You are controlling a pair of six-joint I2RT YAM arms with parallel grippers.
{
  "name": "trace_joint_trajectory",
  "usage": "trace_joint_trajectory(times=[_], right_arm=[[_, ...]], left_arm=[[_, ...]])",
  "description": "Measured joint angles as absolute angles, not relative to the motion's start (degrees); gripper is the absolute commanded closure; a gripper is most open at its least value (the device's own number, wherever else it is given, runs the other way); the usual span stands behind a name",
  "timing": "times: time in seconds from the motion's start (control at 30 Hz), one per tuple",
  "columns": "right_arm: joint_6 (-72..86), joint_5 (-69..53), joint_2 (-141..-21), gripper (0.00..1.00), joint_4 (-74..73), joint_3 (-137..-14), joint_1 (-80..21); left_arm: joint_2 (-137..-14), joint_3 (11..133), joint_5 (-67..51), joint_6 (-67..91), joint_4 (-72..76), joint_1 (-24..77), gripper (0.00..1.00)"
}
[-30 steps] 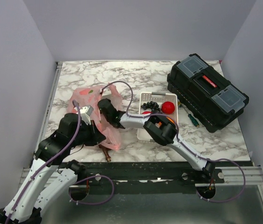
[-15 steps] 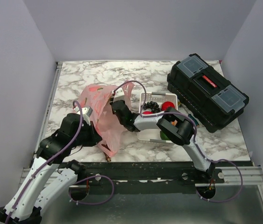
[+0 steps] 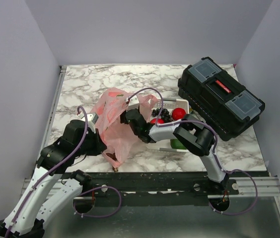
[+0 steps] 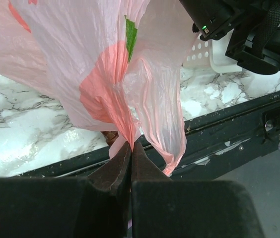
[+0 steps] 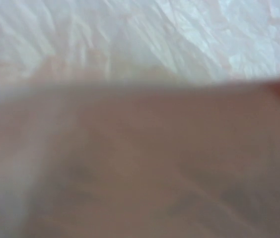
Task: Take the fake fruits out of the plastic bag
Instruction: Adjust the fake fruit in the plastic bag.
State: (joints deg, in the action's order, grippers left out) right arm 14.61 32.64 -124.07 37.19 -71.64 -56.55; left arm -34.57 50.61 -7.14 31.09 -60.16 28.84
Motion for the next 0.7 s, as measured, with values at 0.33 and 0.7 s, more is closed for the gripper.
trace_joint_trajectory(times=[0.33,0.7], right_arm=[[17.80,29.89,-123.83,0.15,37.08,-71.59,-56.55],[19.07,29.71,-121.21,0.00,36.88,-71.42,-55.42]], left_arm=[[-36.34,55.70,-8.82,28.88,-59.79,28.84,0.23],[-44.95,71.50,-0.58,28.42,-48.45,27.16,0.15]])
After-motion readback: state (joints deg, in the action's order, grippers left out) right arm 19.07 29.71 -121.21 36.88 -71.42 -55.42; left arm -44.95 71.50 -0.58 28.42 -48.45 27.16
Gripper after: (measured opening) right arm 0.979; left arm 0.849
